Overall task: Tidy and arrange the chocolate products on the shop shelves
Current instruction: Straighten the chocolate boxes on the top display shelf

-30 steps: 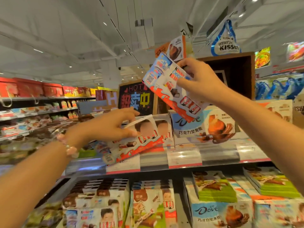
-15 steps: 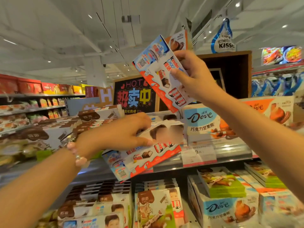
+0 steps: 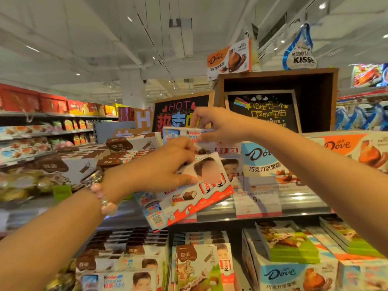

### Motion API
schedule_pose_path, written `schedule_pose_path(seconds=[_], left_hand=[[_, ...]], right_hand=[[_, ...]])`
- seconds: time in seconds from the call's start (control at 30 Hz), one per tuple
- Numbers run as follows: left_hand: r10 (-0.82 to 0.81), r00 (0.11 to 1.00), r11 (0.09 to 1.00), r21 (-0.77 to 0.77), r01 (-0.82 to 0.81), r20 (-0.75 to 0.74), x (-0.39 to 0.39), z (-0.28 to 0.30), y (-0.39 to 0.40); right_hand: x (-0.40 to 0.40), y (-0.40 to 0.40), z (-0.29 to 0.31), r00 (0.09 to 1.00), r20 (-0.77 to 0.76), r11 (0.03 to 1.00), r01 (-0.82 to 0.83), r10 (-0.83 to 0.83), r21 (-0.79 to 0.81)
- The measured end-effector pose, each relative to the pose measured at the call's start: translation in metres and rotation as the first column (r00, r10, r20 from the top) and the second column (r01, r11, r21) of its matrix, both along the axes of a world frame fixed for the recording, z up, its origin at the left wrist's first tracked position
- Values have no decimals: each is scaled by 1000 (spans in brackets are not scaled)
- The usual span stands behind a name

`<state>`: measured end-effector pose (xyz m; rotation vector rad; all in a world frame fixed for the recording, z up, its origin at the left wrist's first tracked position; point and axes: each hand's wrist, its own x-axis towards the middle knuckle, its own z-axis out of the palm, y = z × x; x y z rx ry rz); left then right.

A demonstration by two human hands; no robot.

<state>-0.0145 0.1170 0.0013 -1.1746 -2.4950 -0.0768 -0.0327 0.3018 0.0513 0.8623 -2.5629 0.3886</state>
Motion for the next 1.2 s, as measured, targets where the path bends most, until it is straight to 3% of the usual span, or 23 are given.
schedule_pose_path(seconds=[0.4, 0.47, 0.57, 0.63, 0.7, 0.8, 0.93, 1.03, 1.2], left_hand=[[39, 999, 999, 35, -39, 18, -2, 2, 1], [32, 999, 998, 56, -32, 6, -1, 1, 1], [23, 1000, 996, 85, -25, 17, -1, 0, 1], [25, 999, 995, 93, -27, 21, -1, 1, 2], [31, 999, 994, 101, -34, 29, -1, 2, 3], [30, 999, 991, 126, -35, 41, -1, 2, 3], [-17, 997, 945, 326, -10, 79, 3, 6, -2], [14, 991, 929, 365, -63, 134, 2, 6, -9], [49, 998, 935, 351, -58, 35, 1, 15, -8]], right_hand=[[-2, -2, 11, 989, 136, 968, 23, -58, 249], [5, 2, 9, 993, 102, 960, 27, -58, 278], [18, 7, 2, 994, -86, 987, -53, 66, 149], [28, 6, -3, 986, -16, 982, -162, 164, 95], [31, 4, -7, 988, 56, 977, -150, 143, 153], [31, 5, -9, 994, 30, 983, -107, 104, 149], [36, 17, -3, 990, 45, 984, -137, 133, 117], [40, 30, 5, 989, 71, 991, -131, 133, -27], [47, 45, 15, 990, 78, 978, -99, 115, -186]])
